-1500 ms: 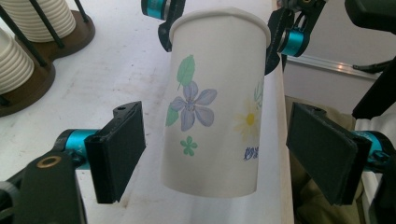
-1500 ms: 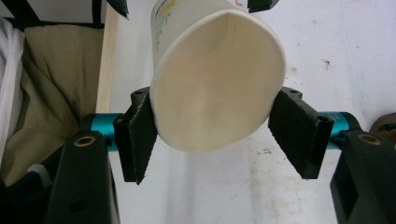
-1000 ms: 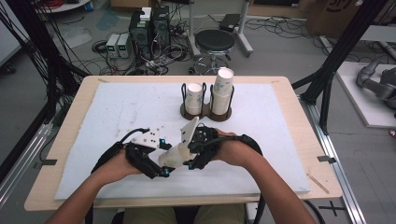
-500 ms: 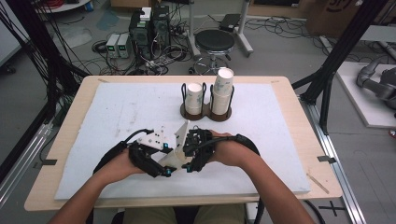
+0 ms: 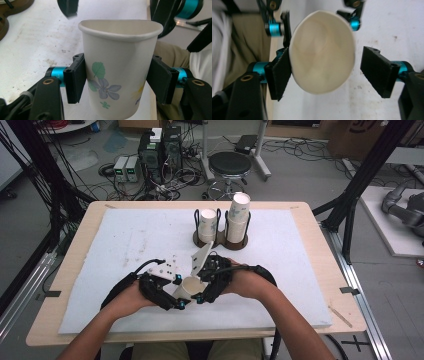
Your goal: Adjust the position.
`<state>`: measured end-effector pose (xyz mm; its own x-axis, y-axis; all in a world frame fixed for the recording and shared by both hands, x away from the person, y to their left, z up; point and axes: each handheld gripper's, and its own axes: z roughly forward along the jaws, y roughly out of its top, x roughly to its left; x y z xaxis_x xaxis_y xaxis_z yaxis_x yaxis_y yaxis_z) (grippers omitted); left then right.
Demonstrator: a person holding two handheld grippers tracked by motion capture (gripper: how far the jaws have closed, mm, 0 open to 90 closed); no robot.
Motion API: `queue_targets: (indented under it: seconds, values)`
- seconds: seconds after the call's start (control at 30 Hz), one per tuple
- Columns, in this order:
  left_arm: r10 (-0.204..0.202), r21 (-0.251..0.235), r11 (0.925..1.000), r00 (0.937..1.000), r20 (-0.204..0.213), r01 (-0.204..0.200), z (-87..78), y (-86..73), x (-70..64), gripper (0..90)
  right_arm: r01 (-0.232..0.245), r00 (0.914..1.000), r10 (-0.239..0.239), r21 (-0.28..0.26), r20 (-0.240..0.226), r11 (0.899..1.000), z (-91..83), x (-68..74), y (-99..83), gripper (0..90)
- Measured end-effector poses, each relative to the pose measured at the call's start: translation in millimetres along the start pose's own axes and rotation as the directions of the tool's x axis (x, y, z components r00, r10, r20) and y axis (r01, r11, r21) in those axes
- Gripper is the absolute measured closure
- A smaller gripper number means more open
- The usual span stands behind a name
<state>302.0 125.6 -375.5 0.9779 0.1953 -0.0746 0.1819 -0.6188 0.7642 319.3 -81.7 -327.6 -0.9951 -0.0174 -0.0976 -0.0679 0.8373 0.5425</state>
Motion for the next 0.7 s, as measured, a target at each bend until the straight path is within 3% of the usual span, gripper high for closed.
queue_targets:
  seconds: [0.13, 0.3, 0.4, 0.5, 0.57, 0.67, 0.7]
  values:
    - [-0.026, -0.045, 0.9987, 0.9996, -0.014, 0.025, -3.4, -7.1, 2.5, 35.7, -0.068, 0.9976, 0.069, -0.095, 0.008, 0.993, -10.3, -1.1, -12.2, 22.6]
    - [-0.079, -0.116, 0.9906, 0.9960, -0.044, 0.073, -6.3, -20.6, 5.1, 35.3, -0.124, 0.9899, 0.136, -0.211, 0.041, 0.970, -20.6, -0.5, -33.6, 22.1]
    - [-0.103, -0.162, 0.9826, 0.9921, -0.072, 0.090, -10.0, -29.4, 7.5, 34.8, -0.172, 0.9793, 0.194, -0.267, 0.057, 0.948, -23.2, 0.7, -50.6, 22.1]
    - [-0.124, -0.198, 0.9750, 0.9866, -0.106, 0.101, -13.8, -36.6, 9.1, 34.9, -0.237, 0.9618, 0.268, -0.322, 0.054, 0.916, -24.0, 0.7, -69.4, 22.1]
    - [-0.149, -0.255, 0.9606, 0.9796, -0.135, 0.111, -17.7, -43.4, 9.6, 34.8, -0.274, 0.9469, 0.315, -0.352, 0.063, 0.895, -23.7, 1.3, -80.7, 22.0]
    - [-0.175, -0.329, 0.9380, 0.9681, -0.180, 0.108, -25.1, -53.8, 11.8, 34.7, -0.305, 0.9250, 0.367, -0.383, 0.098, 0.872, -22.4, 4.5, -94.8, 21.9]
    - [-0.189, -0.360, 0.9268, 0.9619, -0.197, 0.108, -28.4, -58.1, 12.9, 34.6, -0.311, 0.9169, 0.382, -0.395, 0.115, 0.865, -21.9, 5.9, -99.2, 21.9]
